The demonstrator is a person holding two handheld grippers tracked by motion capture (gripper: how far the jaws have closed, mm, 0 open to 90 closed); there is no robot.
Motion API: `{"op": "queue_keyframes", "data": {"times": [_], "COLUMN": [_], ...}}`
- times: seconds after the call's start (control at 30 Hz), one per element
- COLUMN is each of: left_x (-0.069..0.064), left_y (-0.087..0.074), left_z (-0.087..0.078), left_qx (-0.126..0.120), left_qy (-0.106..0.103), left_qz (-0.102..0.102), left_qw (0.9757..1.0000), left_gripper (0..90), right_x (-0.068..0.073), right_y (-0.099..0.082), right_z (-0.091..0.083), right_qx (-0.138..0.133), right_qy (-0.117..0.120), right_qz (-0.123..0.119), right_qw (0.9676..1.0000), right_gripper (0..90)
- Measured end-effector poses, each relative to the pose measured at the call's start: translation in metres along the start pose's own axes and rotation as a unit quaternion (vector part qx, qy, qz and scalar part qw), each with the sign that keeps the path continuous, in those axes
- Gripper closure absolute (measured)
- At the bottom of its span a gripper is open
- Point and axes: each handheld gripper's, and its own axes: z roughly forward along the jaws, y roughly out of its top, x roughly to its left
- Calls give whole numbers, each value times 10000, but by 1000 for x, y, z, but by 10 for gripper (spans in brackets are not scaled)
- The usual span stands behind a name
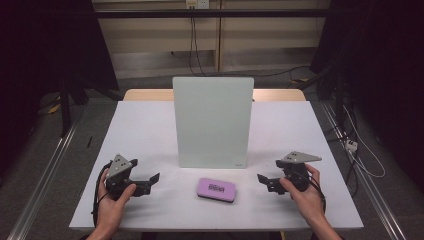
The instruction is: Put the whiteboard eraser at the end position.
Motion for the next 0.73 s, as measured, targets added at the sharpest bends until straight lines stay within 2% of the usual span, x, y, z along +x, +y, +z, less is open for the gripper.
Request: {"op": "queue_keyframes", "data": {"times": [0.27, 0.47, 0.6, 0.73], "left_x": [1, 1, 2, 2], "left_y": [0, 0, 0, 0], "left_z": [0, -1, -1, 1], "left_qx": [7, -11, 7, 1], "left_qy": [17, 38, 131, 92], "left_qz": [-5, -23, -48, -113], "left_qw": [10000, 10000, 9999, 9999], "left_gripper": [50, 51, 54, 54], "right_x": [-13, -20, -21, -20], "right_y": [-17, -24, -28, -27], "right_z": [-12, -19, -22, -20], "right_qx": [-49, -100, -122, -94], "right_qy": [-153, -225, -233, -244], "right_qz": [309, 403, 436, 436], "right_qw": [9994, 9989, 9987, 9987], "right_gripper": [106, 104, 100, 101]}}
